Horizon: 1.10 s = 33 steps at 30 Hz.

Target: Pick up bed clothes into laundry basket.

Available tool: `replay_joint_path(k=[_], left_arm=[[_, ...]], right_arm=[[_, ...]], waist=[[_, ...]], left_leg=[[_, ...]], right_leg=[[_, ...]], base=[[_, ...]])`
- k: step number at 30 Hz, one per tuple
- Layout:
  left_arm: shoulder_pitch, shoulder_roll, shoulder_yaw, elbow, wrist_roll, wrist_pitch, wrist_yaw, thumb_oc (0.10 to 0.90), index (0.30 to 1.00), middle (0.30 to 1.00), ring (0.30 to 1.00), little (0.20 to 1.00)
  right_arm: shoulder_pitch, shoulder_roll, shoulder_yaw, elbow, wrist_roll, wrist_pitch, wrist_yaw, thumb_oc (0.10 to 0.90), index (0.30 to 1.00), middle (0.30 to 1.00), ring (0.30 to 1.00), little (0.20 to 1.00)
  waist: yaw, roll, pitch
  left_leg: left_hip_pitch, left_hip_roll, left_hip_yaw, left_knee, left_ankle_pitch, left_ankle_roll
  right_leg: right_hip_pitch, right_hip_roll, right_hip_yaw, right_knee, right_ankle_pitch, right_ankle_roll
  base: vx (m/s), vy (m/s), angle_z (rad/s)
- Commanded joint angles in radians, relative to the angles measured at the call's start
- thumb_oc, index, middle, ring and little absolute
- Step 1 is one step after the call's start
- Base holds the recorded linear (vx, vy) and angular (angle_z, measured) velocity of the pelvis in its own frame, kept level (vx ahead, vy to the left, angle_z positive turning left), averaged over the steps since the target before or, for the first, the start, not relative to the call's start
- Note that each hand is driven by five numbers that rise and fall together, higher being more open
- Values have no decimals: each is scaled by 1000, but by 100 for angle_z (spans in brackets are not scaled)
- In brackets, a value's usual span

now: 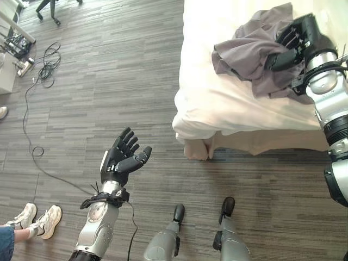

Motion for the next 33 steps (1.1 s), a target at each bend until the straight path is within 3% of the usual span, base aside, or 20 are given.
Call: replay_joint_path(k=[1, 2, 3, 6, 8, 9, 10, 12, 16, 18, 19, 20, 22, 23, 25, 26, 27, 30, 31, 33], left_arm=[[3, 57, 63, -158, 37, -121, -25, 800, 900, 900, 900, 900], [2, 58, 63, -158, 37, -121, -25, 800, 900, 900, 900, 900], [11, 70, 87, -165, 42, -120, -34, 800, 900, 900, 900, 900], [25, 56, 93, -180, 48, -115, -17, 800, 900, 900, 900, 900], [31, 44, 90, -167, 49, -106, -26, 800, 900, 900, 900, 900], [29, 44, 90, -163, 55, -108, -33, 800, 900, 900, 900, 900], [20, 45, 83, -174, 57, -110, -37, 800, 900, 900, 900, 900], [4, 32, 53, -164, 53, -104, -59, 800, 900, 900, 900, 900], [-27, 73, 29, -187, 101, -99, -64, 800, 900, 900, 900, 900], [-34, 86, 20, -182, 111, -97, -54, 800, 900, 900, 900, 900], [-29, 110, 43, -170, 128, -94, -39, 800, 900, 900, 900, 900], [-21, 101, 58, -167, 127, -91, -32, 800, 900, 900, 900, 900], [-19, 93, 61, -160, 118, -88, -34, 800, 900, 900, 900, 900], [-23, 71, 62, -148, 118, -77, -26, 800, 900, 900, 900, 900], [-18, 71, 61, -146, 121, -73, -20, 800, 900, 900, 900, 900], [-5, 66, 77, -154, 138, -68, -1, 800, 900, 900, 900, 900], [6, 59, 91, -161, 144, -65, 10, 800, 900, 900, 900, 900], [29, 39, 123, -167, 156, -55, 24, 800, 900, 900, 900, 900], [30, 42, 122, -169, 156, -55, 24, 800, 900, 900, 900, 900], [52, 31, 170, -174, 179, -50, 43, 800, 900, 900, 900, 900]], right_arm=[[-69, -108, 11, -261, 26, -94, -97, 400, 300, 300, 300, 300], [-66, -108, 8, -264, 25, -93, -97, 400, 300, 300, 300, 300], [-63, -132, -13, -346, 37, -115, -97, 400, 300, 300, 300, 300], [-75, -125, -29, -419, 84, -149, -113, 400, 300, 300, 300, 300], [-53, -149, -59, -447, 133, -172, -105, 400, 300, 300, 300, 300], [-24, -159, -81, -474, 146, -175, -88, 400, 300, 300, 300, 300], [-7, -195, -99, -504, 154, -181, -87, 400, 300, 300, 300, 300], [86, -287, -175, -522, 185, -195, -93, 400, 300, 300, 300, 300], [277, -379, -354, -575, 181, -207, -125, 400, 300, 300, 300, 300], [355, -366, -416, -592, 180, -213, -139, 400, 300, 300, 300, 300], [398, -352, -459, -618, 170, -206, -134, 400, 300, 300, 300, 300], [449, -344, -504, -622, 173, -211, -139, 400, 300, 300, 300, 300], [513, -335, -553, -630, 176, -212, -135, 400, 300, 300, 300, 300], [603, -328, -615, -653, 161, -204, -129, 400, 300, 300, 300, 300], [644, -323, -653, -671, 155, -203, -128, 400, 300, 300, 300, 300], [670, -291, -681, -682, 176, -216, -135, 400, 300, 300, 300, 300], [702, -252, -711, -700, 194, -229, -141, 400, 300, 300, 300, 300], [792, -133, -774, -768, 198, -236, -138, 400, 300, 300, 300, 300], [803, -127, -783, -777, 196, -233, -139, 400, 300, 300, 300, 300], [863, -18, -805, -838, 159, -234, -136, 400, 300, 300, 300, 300]], waist=[[-37, -109, -34], [-36, -111, -34], [-29, -160, -35], [23, -220, -56], [16, -248, -76], [7, -264, -83], [-13, -276, -94], [-78, -280, -110], [-139, -298, -110], [-147, -297, -98], [-125, -261, -81], [-131, -250, -73], [-138, -244, -83], [-150, -238, -97], [-135, -235, -110], [-113, -228, -128], [-98, -226, -141], [-78, -235, -171], [-73, -239, -173], [-59, -251, -192]], left_leg=[[-20, 16, 27, 123, -119, -1], [-25, 14, 28, 126, -116, -1], [-21, 16, -26, 237, -120, -23], [16, -48, -296, 310, -139, -6], [60, -107, -459, 307, -194, 25], [77, -130, -486, 294, -195, 29], [100, -148, -515, 275, -239, 44], [126, -148, -471, 196, -266, 74], [144, -185, -400, 147, -242, 114], [149, -175, -357, 141, -239, 122], [152, -111, -242, 143, -239, 104], [143, -93, -197, 136, -212, 90], [151, -79, -177, 115, -209, 90], [137, -66, -122, 104, -189, 86], [132, -54, -81, 95, -190, 87], [111, -23, 19, 89, -169, 83], [112, -5, 78, 83, -173, 83], [100, 21, 227, 84, -168, 84], [96, 21, 231, 85, -163, 85], [94, 36, 372, 105, -172, 93]], right_leg=[[39, -32, 160, 155, -200, 104], [36, -33, 162, 152, -193, 104], [63, 17, 233, 132, -195, 98], [53, 76, 394, 137, -158, 112], [34, 128, 519, 157, -137, 131], [27, 136, 557, 152, -119, 138], [25, 150, 603, 144, -108, 146], [8, 138, 631, 116, -70, 169], [-20, 131, 669, 96, 5, 234], [-44, 122, 629, 118, 8, 242], [-51, 46, 403, 176, -61, 205], [-31, -5, 328, 219, -71, 178], [-11, -7, 323, 241, -90, 167], [27, -34, 300, 278, -89, 163], [58, -54, 268, 282, -110, 161], [119, -130, 143, 308, -125, 156], [158, -162, 71, 320, -144, 160], [235, -211, -74, 345, -148, 180], [232, -211, -71, 340, -140, 179], [279, -228, -196, 349, -130, 204]], base=[[33, 3, -62], [142, 13, -76], [136, 41, -67], [173, 85, -165], [100, 140, -243], [-8, 154, -245], [-111, 177, -220], [-136, 306, -171], [-157, 293, -69], [-144, 141, -131], [-318, 90, -128], [-377, 138, -157], [-244, 86, -154], [-258, 64, -117], [-231, 58, -155], [-202, 52, -194], [-300, 42, -218], [-194, 10, -189], [-167, 16, -148], [-219, 6, -91]])
